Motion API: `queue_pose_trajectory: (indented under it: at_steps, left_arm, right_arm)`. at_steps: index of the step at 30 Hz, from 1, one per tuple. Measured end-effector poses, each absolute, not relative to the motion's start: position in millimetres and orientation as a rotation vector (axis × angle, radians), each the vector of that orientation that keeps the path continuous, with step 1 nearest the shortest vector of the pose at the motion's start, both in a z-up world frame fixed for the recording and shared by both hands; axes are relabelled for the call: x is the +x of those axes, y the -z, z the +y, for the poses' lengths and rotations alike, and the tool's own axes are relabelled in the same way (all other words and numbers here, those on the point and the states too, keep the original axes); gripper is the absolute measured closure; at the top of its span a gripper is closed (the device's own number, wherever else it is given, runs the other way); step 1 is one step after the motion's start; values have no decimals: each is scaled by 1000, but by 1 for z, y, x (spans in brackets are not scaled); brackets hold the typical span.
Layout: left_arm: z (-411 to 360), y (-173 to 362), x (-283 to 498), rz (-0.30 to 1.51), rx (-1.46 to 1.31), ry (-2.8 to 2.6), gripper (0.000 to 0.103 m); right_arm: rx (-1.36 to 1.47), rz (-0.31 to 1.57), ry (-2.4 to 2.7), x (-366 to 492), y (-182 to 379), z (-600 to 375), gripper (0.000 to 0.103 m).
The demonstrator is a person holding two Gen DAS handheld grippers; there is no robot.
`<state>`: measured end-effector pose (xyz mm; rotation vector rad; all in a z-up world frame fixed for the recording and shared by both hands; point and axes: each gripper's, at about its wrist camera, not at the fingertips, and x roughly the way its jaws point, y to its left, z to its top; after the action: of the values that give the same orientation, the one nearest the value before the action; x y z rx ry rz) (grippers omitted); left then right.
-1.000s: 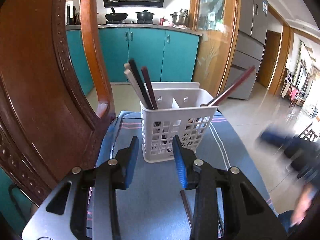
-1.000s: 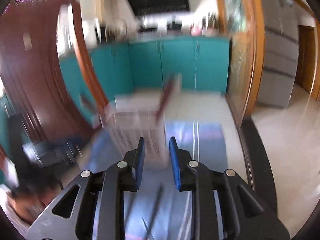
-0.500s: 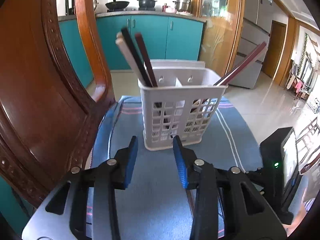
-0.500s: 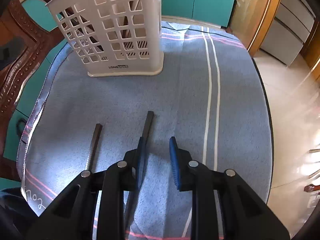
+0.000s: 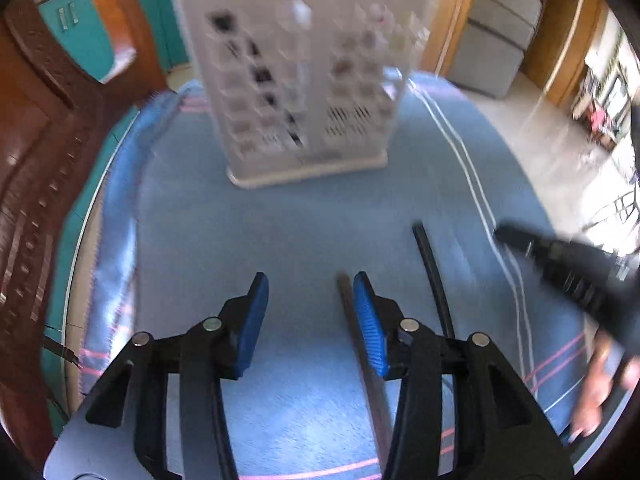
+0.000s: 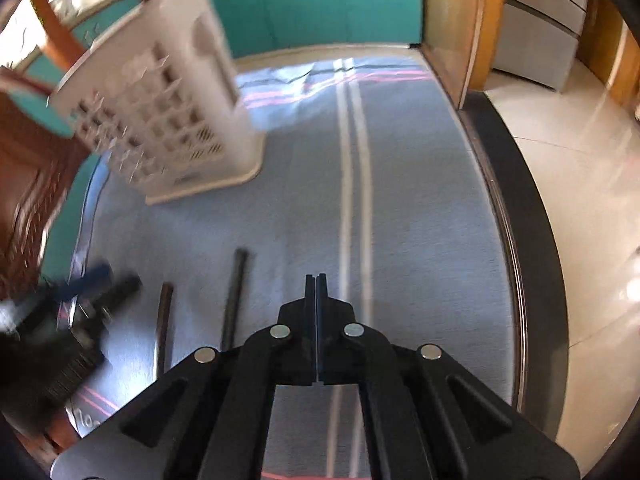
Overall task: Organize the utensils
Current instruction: 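Lower both open tools back to the remaining dark chopsticks, then close the left tool on a dark brown chopstick while the right grasps a black one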
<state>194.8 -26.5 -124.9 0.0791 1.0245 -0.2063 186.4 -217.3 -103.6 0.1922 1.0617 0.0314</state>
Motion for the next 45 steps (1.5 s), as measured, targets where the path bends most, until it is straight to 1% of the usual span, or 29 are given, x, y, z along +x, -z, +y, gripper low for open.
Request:
queue_pose_trajectory:
  at_steps: [4, 5, 7, 8, 9, 10, 11, 16, 18, 20, 22, 26, 30, 31, 32, 33, 34, 37, 40, 42, 45]
  left_arm:
    - [-38, 141, 190, 1066, 126, 206, 57]
    - [-38, 141, 189, 1056, 129, 204, 61]
    - [-38, 139, 188, 1060, 117, 220, 86]
    - [-37, 138, 188, 1060, 116, 216, 90]
    - [-34, 137, 189, 1059, 118, 206, 92]
    - [-32, 135, 189, 1058, 113, 201, 92]
    - [-28, 134, 190, 1058, 104, 193, 92]
    - [-10, 132, 191, 1052, 98, 125, 92]
    - [-7, 130, 189, 1051, 105, 113, 92]
    - [-7, 129, 187, 1050, 110, 111, 92]
    - [-5, 129, 185, 1048, 113, 106, 92]
    - [-13, 136, 188, 1050, 118, 101, 91]
    - [-12, 141, 197, 1049, 126, 83, 83]
    - [-11, 140, 197, 1049, 125, 80, 81]
    - [-10, 139, 197, 1049, 122, 81, 81]
    - [-10, 139, 197, 1050, 121, 81, 81]
    - [-9, 140, 197, 1050, 122, 81, 81]
    - [-8, 140, 198, 1050, 121, 81, 80]
    - [-5, 140, 198, 1050, 119, 70, 73]
    - [-2, 139, 198, 1051, 116, 67, 71]
    - [-1, 139, 198, 1050, 121, 66, 71]
  right_arm:
    - [209, 1037, -30, 186, 103, -226, 101]
    - [206, 1035, -28, 185, 103, -224, 101]
    - [204, 1039, -24, 185, 104, -223, 100]
    - [204, 1042, -23, 186, 105, -223, 96]
    - [202, 1042, -21, 186, 105, -222, 93]
    - [200, 1040, -21, 186, 105, -222, 89]
    - [193, 1038, -22, 185, 106, -220, 87]
    - [164, 1044, -57, 183, 108, -209, 86]
    - [160, 1056, -90, 185, 109, -201, 79]
    - [149, 1062, -108, 187, 109, -192, 66]
    - [123, 1069, -116, 189, 110, -183, 63]
    - [39, 1104, -96, 196, 117, -163, 63]
    - [-30, 1107, -74, 194, 125, -153, 64]
    - [-42, 1103, -72, 193, 125, -153, 71]
    - [-49, 1100, -76, 192, 125, -152, 85]
    - [-47, 1101, -81, 190, 125, -154, 90]
    - [-40, 1104, -86, 189, 125, -155, 91]
    - [-19, 1102, -77, 184, 124, -162, 92]
    - [-11, 1100, -60, 180, 124, -168, 92]
    - [4, 1097, -79, 178, 124, -171, 92]
    - [1, 1093, -88, 175, 123, -170, 90]
